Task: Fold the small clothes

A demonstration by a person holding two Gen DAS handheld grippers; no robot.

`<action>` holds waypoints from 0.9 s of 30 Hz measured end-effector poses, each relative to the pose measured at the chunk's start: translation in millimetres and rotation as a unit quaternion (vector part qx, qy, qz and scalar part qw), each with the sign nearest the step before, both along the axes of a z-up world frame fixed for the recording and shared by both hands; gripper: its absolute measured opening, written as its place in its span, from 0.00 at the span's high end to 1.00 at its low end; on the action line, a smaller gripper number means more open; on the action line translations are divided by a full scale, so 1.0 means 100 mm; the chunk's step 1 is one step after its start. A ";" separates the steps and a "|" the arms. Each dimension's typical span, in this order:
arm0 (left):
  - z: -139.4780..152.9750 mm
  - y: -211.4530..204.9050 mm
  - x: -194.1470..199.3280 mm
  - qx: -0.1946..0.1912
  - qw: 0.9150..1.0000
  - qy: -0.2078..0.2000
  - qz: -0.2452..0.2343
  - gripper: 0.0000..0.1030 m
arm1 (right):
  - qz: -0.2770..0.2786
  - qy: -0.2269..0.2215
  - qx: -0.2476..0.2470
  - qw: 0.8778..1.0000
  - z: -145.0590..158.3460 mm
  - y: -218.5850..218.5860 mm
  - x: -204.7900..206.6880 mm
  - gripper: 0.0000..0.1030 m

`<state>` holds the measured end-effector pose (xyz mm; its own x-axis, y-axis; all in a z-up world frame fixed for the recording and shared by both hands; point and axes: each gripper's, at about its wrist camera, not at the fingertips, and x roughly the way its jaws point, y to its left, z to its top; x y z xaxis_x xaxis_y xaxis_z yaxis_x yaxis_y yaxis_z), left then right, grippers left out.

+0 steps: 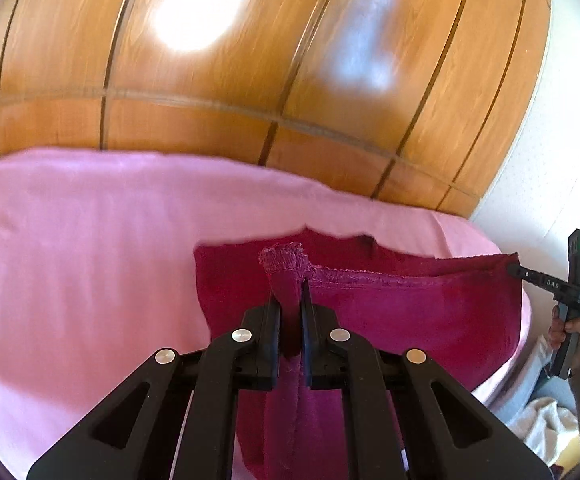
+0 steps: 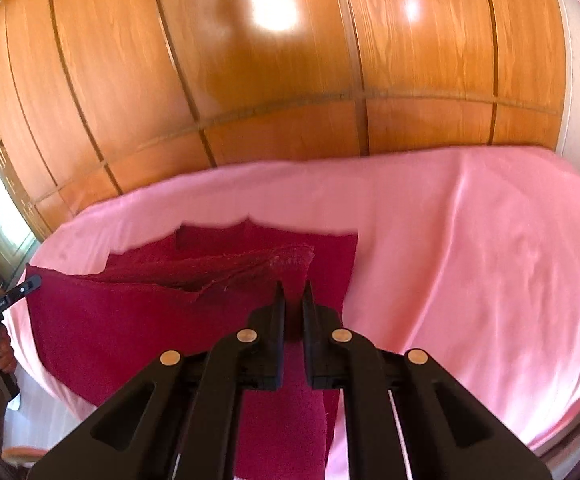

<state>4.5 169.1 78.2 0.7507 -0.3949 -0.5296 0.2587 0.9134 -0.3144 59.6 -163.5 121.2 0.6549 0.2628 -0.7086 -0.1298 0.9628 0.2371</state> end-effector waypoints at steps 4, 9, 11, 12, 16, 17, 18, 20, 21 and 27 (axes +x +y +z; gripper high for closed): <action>0.01 -0.05 0.42 0.022 1.000 -0.003 0.010 0.93 | -0.007 0.006 -0.002 1.000 -0.13 0.05 0.51 0.94; -0.09 -0.06 0.99 0.045 0.999 0.012 0.025 0.93 | -0.021 0.013 -0.001 1.000 -0.31 0.08 1.03 0.94; -0.16 -0.07 1.17 0.051 0.998 0.020 0.030 0.93 | -0.027 0.020 -0.002 0.999 -0.42 0.09 1.25 0.94; -0.21 -0.08 1.28 0.056 0.998 0.025 0.034 0.93 | -0.030 0.024 -0.003 0.999 -0.47 0.09 1.31 0.94; -0.55 -0.12 1.73 0.074 0.993 0.067 0.055 0.93 | -0.050 0.061 -0.014 0.997 -0.87 0.12 1.65 0.94; -0.66 -0.15 1.83 0.080 0.992 0.080 0.058 0.93 | -0.054 0.077 -0.021 0.995 -1.02 0.13 1.72 0.94; -0.77 -0.17 1.92 0.090 0.990 0.093 0.064 0.93 | -0.057 0.089 -0.024 0.994 -1.13 0.13 1.76 0.94; -1.01 -0.22 2.07 0.103 0.984 0.131 0.063 0.93 | -0.062 0.122 -0.034 0.990 -1.39 0.13 1.82 0.94; -1.08 -0.23 2.10 0.110 0.982 0.140 0.064 0.92 | -0.062 0.133 -0.038 0.988 -1.50 0.13 1.82 0.94; -0.96 -0.14 1.92 0.113 0.982 0.133 0.076 0.70 | -0.051 0.106 -0.026 0.993 -1.26 0.03 1.56 0.58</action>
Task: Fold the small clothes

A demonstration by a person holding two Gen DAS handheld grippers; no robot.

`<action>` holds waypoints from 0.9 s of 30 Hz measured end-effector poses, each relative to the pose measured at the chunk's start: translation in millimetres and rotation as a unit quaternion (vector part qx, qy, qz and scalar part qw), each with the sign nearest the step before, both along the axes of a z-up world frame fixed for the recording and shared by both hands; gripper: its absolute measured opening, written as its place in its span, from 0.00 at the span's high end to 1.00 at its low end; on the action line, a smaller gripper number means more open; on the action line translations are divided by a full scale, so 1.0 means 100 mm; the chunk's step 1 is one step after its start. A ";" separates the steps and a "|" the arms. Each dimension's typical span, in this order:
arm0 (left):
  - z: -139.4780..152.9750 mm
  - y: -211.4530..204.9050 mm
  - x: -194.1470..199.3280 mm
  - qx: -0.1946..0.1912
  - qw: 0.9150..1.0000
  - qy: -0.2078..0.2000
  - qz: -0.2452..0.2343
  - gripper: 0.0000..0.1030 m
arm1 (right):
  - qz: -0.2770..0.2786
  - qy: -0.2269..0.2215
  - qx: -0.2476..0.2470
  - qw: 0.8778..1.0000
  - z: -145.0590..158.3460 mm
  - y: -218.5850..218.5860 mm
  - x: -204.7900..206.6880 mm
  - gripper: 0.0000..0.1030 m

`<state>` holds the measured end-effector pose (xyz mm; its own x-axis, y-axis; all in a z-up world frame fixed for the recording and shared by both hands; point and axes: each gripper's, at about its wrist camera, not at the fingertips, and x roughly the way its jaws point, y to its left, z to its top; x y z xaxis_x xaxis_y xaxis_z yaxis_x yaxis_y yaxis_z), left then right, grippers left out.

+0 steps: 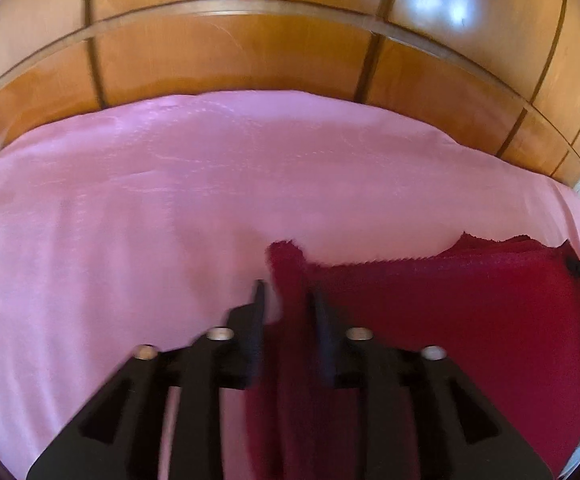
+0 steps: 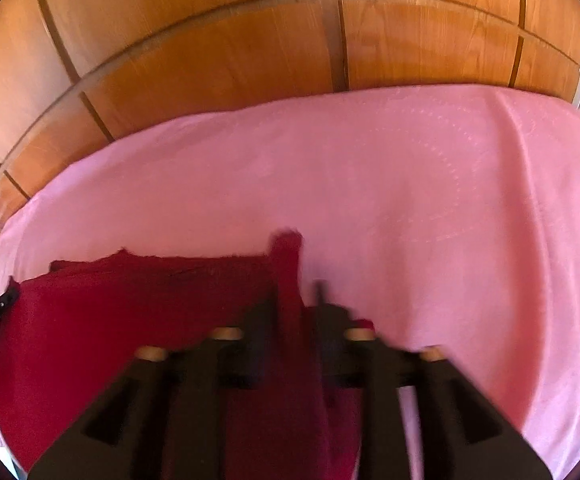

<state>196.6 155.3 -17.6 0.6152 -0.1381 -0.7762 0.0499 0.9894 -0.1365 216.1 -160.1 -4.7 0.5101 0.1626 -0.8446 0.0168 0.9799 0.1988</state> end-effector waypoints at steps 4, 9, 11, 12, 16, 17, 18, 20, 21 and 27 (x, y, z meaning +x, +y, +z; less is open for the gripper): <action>0.09 0.22 -0.48 -0.040 0.999 -0.015 -0.009 0.52 | 0.002 -0.011 0.044 0.999 0.20 -0.17 -0.44 0.53; 0.00 0.41 -1.16 -0.119 0.993 0.000 -0.026 0.49 | -0.004 -0.003 0.114 0.994 0.28 -0.43 -1.19 0.45; -0.07 0.48 -1.46 -0.160 0.987 0.008 -0.035 0.49 | -0.003 0.003 0.131 0.991 0.30 -0.46 -1.40 0.45; -0.10 0.48 -1.55 -0.170 0.985 0.011 -0.034 0.49 | -0.003 0.007 0.139 0.990 0.27 -0.47 -1.50 0.44; -0.23 0.41 -1.87 -0.206 0.978 0.022 -0.039 0.49 | 0.003 0.035 0.156 0.987 0.08 -0.40 -1.84 0.44; -0.25 0.38 -1.91 -0.208 0.977 0.022 -0.040 0.49 | 0.003 0.043 0.155 0.987 0.01 -0.36 -1.87 0.45; -0.25 0.35 -1.93 -0.211 0.976 0.020 -0.040 0.49 | 0.004 0.052 0.150 0.987 -0.06 -0.31 -1.88 0.50; -0.25 0.34 -1.90 -0.214 0.976 0.018 -0.041 0.50 | 0.000 0.048 0.134 0.990 -0.10 -0.28 -1.88 0.61; -0.26 0.34 -1.87 -0.213 0.976 0.021 -0.041 0.56 | -0.004 0.048 0.135 0.990 -0.10 -0.29 -1.86 0.77; -0.11 0.34 -1.85 -0.185 0.980 0.027 -0.065 0.94 | 0.010 0.002 0.109 0.994 0.31 -0.34 -1.95 0.86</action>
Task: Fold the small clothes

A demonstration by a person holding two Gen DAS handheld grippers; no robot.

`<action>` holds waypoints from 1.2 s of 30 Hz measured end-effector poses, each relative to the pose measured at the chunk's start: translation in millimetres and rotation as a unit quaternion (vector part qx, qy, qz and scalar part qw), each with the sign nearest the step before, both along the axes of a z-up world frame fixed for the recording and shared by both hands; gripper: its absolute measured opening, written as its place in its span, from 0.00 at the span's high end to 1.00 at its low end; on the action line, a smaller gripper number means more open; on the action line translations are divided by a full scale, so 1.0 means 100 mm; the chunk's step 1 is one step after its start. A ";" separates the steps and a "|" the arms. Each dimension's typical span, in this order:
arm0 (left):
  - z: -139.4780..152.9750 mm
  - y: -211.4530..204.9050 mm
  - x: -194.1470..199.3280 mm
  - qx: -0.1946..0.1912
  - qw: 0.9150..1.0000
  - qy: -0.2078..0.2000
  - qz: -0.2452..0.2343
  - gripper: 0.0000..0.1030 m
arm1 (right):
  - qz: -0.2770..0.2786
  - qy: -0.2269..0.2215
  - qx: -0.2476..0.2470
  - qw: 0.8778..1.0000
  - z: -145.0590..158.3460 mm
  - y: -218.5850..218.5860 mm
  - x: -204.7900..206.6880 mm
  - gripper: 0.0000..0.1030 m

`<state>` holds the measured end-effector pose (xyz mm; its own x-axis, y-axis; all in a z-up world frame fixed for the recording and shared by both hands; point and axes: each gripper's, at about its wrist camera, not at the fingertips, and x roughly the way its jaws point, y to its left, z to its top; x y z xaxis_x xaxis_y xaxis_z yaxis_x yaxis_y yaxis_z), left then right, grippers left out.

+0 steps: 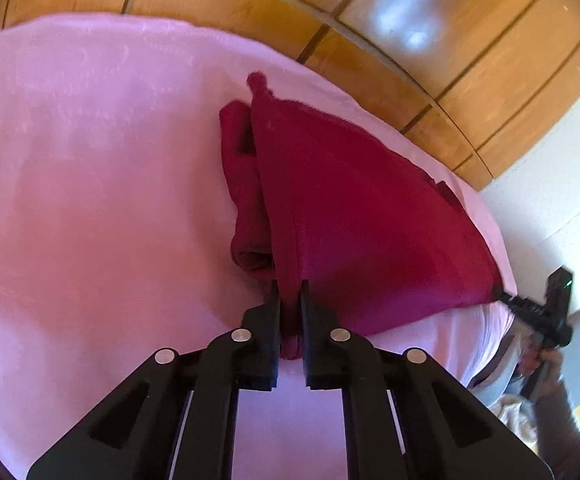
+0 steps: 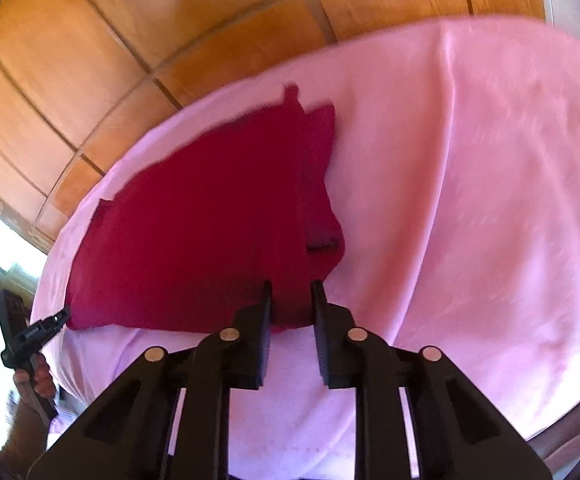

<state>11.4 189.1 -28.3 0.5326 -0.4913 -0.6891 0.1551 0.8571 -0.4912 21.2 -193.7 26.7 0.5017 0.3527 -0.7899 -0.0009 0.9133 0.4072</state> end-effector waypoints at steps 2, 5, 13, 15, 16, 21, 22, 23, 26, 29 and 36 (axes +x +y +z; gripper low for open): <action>0.05 0.03 -0.07 0.004 1.000 0.001 -0.007 0.95 | 0.001 -0.012 0.002 1.000 0.15 -0.08 -0.09 0.87; -0.01 0.05 -0.14 0.016 1.000 0.009 -0.012 0.95 | 0.010 0.012 -0.020 1.000 0.00 -0.06 -0.15 0.87; 0.05 0.09 -0.11 0.029 1.000 0.006 0.010 0.93 | -0.005 0.030 -0.076 0.997 -0.08 -0.03 -0.05 0.69; 0.10 0.12 -0.15 0.042 0.999 -0.002 0.027 0.93 | -0.002 -0.004 -0.089 0.996 0.09 0.06 -0.11 0.60; 0.12 0.12 -0.16 0.045 0.998 -0.006 0.032 0.93 | 0.013 -0.027 -0.082 0.996 0.19 0.15 -0.14 0.60; 0.20 -0.06 -0.16 0.058 0.997 -0.031 0.029 0.93 | 0.127 -0.062 -0.019 0.990 0.33 0.97 -0.09 0.62; 0.18 -0.10 -0.13 0.064 0.997 -0.029 0.029 0.93 | 0.141 -0.060 -0.010 0.988 0.29 1.10 -0.06 0.63; 0.15 -0.13 -0.10 0.075 0.996 -0.026 0.033 0.93 | 0.158 -0.056 -0.009 0.986 0.24 1.28 -0.04 0.65; 0.07 -0.20 -0.05 0.119 0.992 -0.021 0.048 0.90 | 0.213 -0.033 0.003 0.977 0.00 1.76 -0.01 0.77; -0.03 -0.17 -0.06 0.138 0.988 -0.012 0.060 0.76 | 0.246 -0.018 -0.045 0.968 -0.32 1.95 -0.11 0.77; 0.09 0.06 -0.07 0.101 0.990 -0.026 0.095 0.50 | 0.223 0.003 0.025 0.974 -0.23 1.69 -0.10 0.73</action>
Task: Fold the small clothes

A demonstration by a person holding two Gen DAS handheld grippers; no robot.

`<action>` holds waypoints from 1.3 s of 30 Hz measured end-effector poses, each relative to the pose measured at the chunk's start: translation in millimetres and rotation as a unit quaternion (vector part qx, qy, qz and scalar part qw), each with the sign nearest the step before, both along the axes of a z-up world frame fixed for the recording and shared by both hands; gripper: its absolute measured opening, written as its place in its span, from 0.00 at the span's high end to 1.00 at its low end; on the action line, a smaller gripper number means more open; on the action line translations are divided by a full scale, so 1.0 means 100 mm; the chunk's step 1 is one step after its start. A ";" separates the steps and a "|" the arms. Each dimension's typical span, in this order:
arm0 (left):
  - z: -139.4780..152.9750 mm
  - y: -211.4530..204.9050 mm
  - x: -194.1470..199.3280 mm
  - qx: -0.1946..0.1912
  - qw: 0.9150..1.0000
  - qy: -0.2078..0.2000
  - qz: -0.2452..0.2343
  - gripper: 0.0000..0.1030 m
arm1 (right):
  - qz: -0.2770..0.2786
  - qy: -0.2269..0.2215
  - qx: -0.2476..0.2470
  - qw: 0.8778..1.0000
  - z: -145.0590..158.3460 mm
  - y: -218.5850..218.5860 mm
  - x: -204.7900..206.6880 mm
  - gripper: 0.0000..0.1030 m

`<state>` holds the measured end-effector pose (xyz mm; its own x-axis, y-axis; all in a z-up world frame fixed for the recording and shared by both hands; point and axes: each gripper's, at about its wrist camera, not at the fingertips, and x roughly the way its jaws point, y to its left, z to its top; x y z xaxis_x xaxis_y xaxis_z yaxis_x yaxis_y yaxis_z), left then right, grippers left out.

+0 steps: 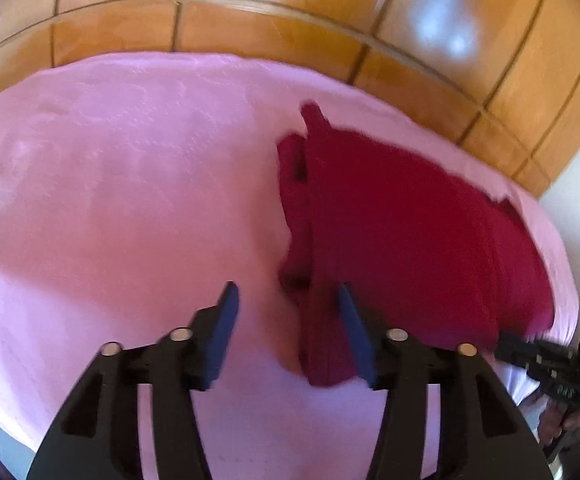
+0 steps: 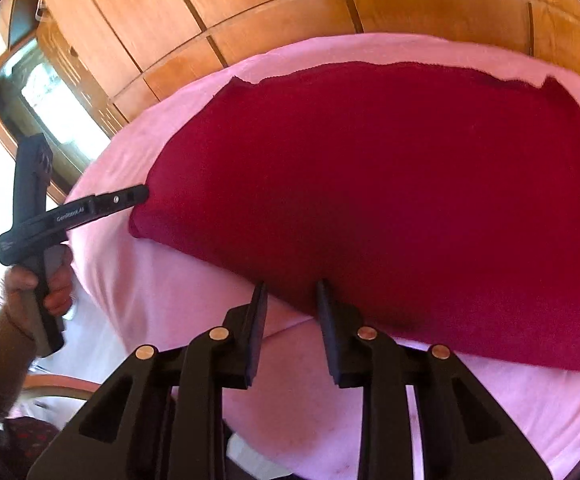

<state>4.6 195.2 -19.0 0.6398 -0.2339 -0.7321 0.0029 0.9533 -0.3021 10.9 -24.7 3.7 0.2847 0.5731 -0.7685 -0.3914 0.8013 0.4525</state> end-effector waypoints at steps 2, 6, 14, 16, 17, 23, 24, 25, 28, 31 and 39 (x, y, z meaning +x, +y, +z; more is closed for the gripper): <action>0.08 0.08 0.07 -0.015 1.000 -0.006 0.005 0.50 | -0.020 -0.007 0.015 1.000 0.13 -0.11 -0.01 0.66; 0.21 0.08 0.28 -0.011 1.000 -0.023 0.005 0.50 | -0.065 -0.039 0.028 0.997 0.39 -0.42 0.05 0.56; 0.25 -0.07 0.98 -0.028 1.000 -0.011 -0.008 0.50 | -0.185 -0.071 -0.036 0.979 0.49 -1.05 0.46 0.41; 0.23 -0.11 1.17 -0.045 0.999 -0.001 -0.008 0.54 | -0.208 -0.074 -0.046 0.974 0.48 -1.18 0.58 0.40; 0.22 -0.14 1.26 -0.048 0.999 0.002 -0.012 0.64 | -0.217 -0.077 -0.050 0.972 0.47 -1.19 0.64 0.39; -0.08 -0.34 1.66 0.060 0.997 0.038 0.039 0.90 | -0.260 -0.071 -0.088 0.959 0.20 -1.35 1.11 0.36; -0.14 -0.35 1.68 0.064 0.996 0.042 0.043 0.90 | -0.263 -0.059 -0.092 0.959 0.08 -1.35 1.14 0.36; -0.20 -0.35 1.70 0.067 0.996 0.045 0.048 0.90 | -0.268 -0.040 -0.095 0.958 -0.10 -1.39 1.21 0.36; -0.21 -0.41 1.74 0.091 0.994 0.041 0.051 0.89 | -0.287 -0.040 -0.075 0.954 -0.29 -1.52 1.20 0.34; -0.12 -0.51 1.68 0.125 0.990 0.031 0.051 0.89 | -0.287 -0.046 -0.076 0.954 -0.27 -1.52 1.19 0.34; 0.30 -0.74 1.12 0.156 0.986 -0.047 0.038 0.89 | -0.288 -0.049 -0.072 0.954 -0.26 -1.51 1.16 0.32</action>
<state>116.5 121.2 11.4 0.7148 0.0444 -0.6979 -0.0585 0.9983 0.0036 127.2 -176.1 -22.3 0.5941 0.1912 -0.7814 0.0972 0.9472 0.3056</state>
